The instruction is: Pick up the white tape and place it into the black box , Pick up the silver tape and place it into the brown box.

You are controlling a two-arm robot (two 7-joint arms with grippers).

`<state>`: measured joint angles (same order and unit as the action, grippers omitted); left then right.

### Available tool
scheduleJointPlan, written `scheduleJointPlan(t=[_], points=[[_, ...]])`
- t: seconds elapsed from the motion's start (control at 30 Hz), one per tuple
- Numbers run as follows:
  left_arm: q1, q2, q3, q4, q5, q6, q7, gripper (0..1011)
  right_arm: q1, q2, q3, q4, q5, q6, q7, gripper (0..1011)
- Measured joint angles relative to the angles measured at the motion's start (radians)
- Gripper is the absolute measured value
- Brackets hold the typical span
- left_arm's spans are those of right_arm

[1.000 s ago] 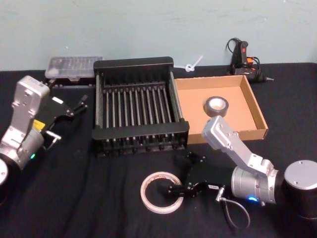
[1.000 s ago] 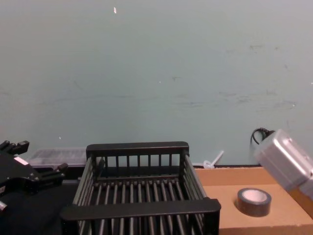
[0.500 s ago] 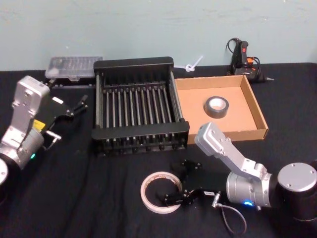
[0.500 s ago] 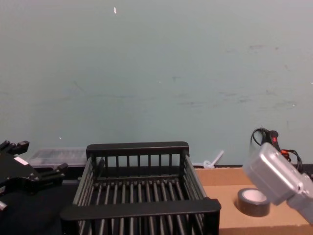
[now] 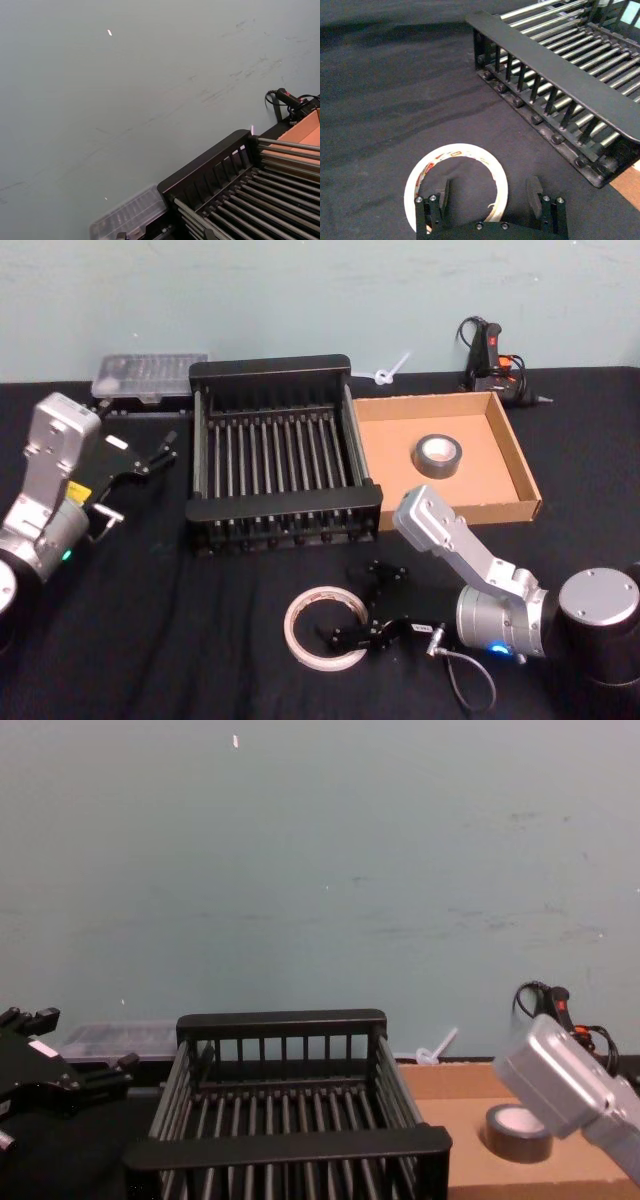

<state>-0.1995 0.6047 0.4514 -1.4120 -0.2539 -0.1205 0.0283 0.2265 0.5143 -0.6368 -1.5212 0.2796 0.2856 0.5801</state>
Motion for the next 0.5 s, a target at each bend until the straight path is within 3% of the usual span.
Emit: scheduleJointPlan(t=[0.5], points=[[0.000, 0.000, 0.000, 0.000, 0.000, 0.000, 0.000, 1001, -0.001, -0.010, 0.011, 0.008, -0.015, -0.010, -0.026, 1003]])
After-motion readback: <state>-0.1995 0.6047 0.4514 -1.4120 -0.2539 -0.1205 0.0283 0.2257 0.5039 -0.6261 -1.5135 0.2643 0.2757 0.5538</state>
